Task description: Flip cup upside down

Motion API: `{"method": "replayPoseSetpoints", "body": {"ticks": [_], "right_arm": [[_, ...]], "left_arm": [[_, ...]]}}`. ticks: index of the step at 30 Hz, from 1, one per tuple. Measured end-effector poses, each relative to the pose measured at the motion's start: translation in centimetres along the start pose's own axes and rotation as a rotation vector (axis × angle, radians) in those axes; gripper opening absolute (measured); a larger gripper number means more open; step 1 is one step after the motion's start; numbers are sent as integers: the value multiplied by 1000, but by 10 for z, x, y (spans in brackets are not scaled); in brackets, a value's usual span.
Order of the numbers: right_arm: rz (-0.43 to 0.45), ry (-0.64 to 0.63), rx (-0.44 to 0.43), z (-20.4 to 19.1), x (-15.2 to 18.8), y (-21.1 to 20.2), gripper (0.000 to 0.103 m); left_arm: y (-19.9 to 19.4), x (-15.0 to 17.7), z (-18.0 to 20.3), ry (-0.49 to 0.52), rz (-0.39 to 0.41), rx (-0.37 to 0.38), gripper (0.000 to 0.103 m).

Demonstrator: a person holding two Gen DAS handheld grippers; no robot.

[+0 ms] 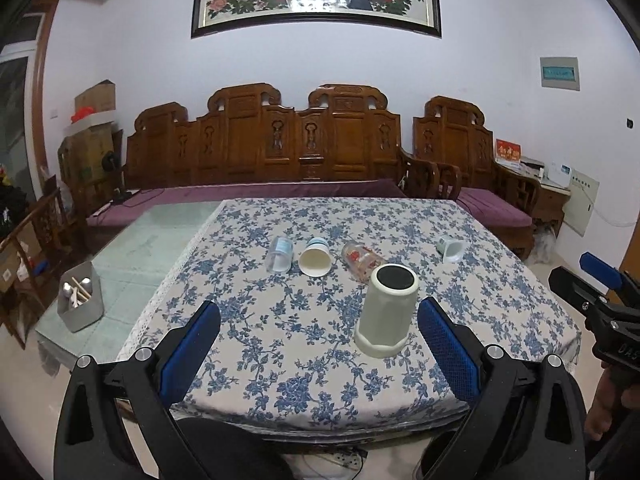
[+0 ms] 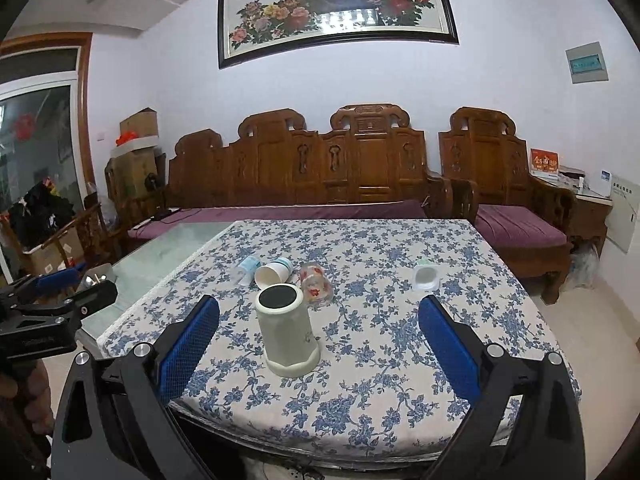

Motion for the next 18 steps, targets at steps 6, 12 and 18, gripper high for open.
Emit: {"method": "replayPoseSetpoints", "body": {"ticks": [6,12,18], "right_arm": [[0,1,3,1,1,1,100],[0,3,5,2,1,1,100],[1,4,4,2,1,1,100]], "left_arm": [[-2,0,1,3,5,-3,95],[-5,0,2,2,14,-1,95],[-6,0,2,3,20,-1,95]]}}
Point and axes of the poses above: each gripper's, at about its wrist camera, not at the fingertips, and y roughly the way its jaws point, z to its right, x to its underside, the point moved 3 cm from there along y, roughly the way its jaws point, and after that the axes turned 2 degrees about x, right-handed, at the moved point
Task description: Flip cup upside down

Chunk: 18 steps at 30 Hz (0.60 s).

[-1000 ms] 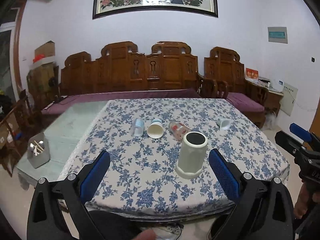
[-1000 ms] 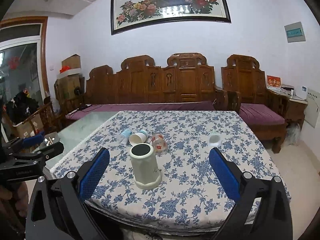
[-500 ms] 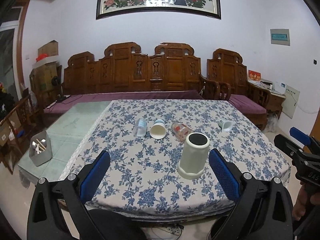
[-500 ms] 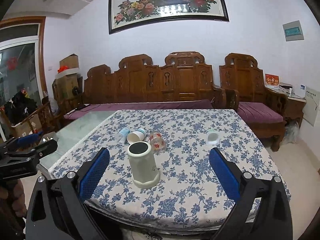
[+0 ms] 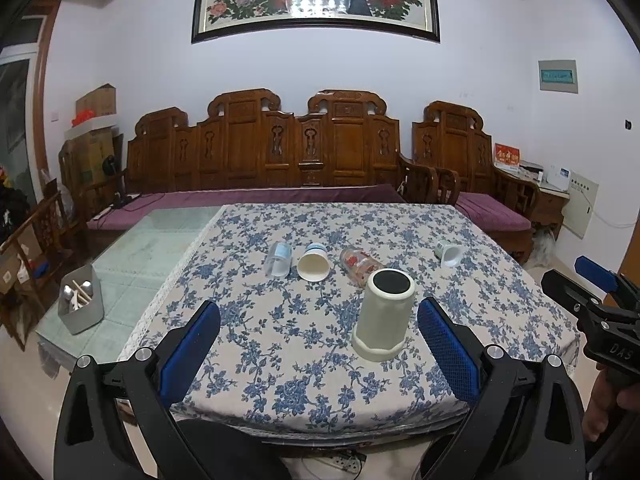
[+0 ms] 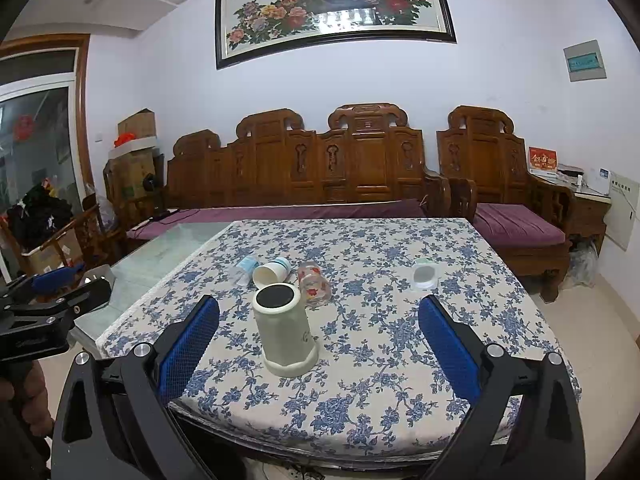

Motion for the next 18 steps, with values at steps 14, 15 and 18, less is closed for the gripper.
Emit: {"method": "replayPoseSetpoints", "body": {"ticks": [14,15,18], "right_arm": [[1,-1,1,1,0,0,100],[1,0,0,0,0,0,100],[1,0,0,0,0,0,100]], "left_arm": [[-3,-2,-2,-3,7,2,95],[-3,-3,-2,-3,7,2,95],[-3,-3,-2,-4,7,2,95]]}}
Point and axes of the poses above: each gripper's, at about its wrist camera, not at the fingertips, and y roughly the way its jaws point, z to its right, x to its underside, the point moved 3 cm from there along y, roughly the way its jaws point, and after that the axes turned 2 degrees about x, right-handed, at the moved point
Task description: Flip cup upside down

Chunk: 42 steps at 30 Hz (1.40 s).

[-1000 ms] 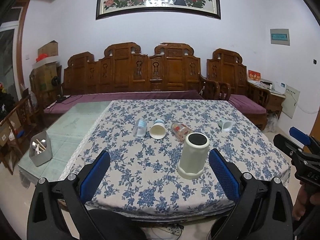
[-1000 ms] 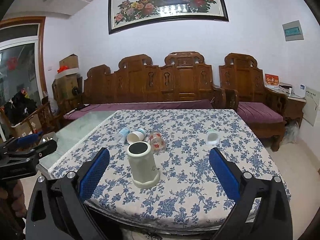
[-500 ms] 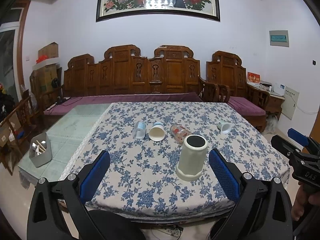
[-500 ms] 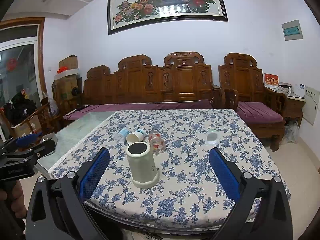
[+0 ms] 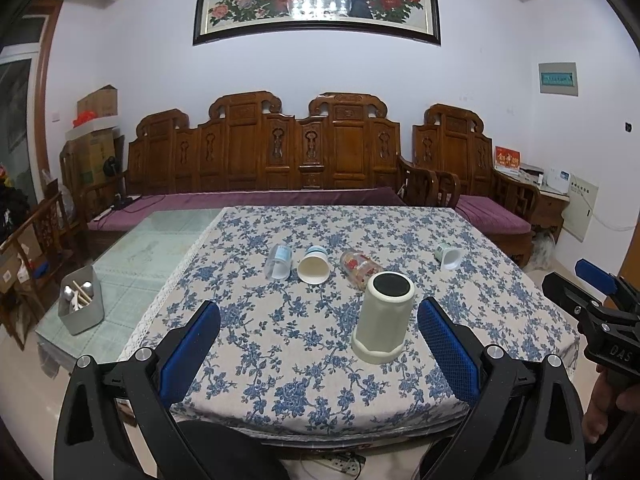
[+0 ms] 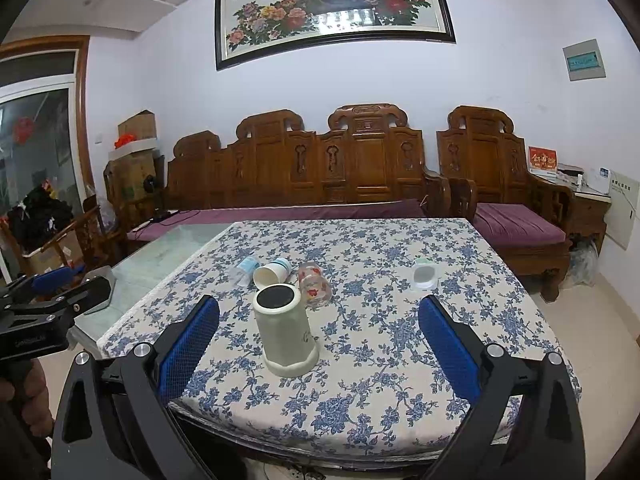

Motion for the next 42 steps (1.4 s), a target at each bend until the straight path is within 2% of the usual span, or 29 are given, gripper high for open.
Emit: {"method": "replayPoseSetpoints", "body": {"ticks": [42], "right_arm": [[6,5,-4,-4,-2,-4,100]], "left_arm": [[-1,-3,0,4,2,-1,95]]}}
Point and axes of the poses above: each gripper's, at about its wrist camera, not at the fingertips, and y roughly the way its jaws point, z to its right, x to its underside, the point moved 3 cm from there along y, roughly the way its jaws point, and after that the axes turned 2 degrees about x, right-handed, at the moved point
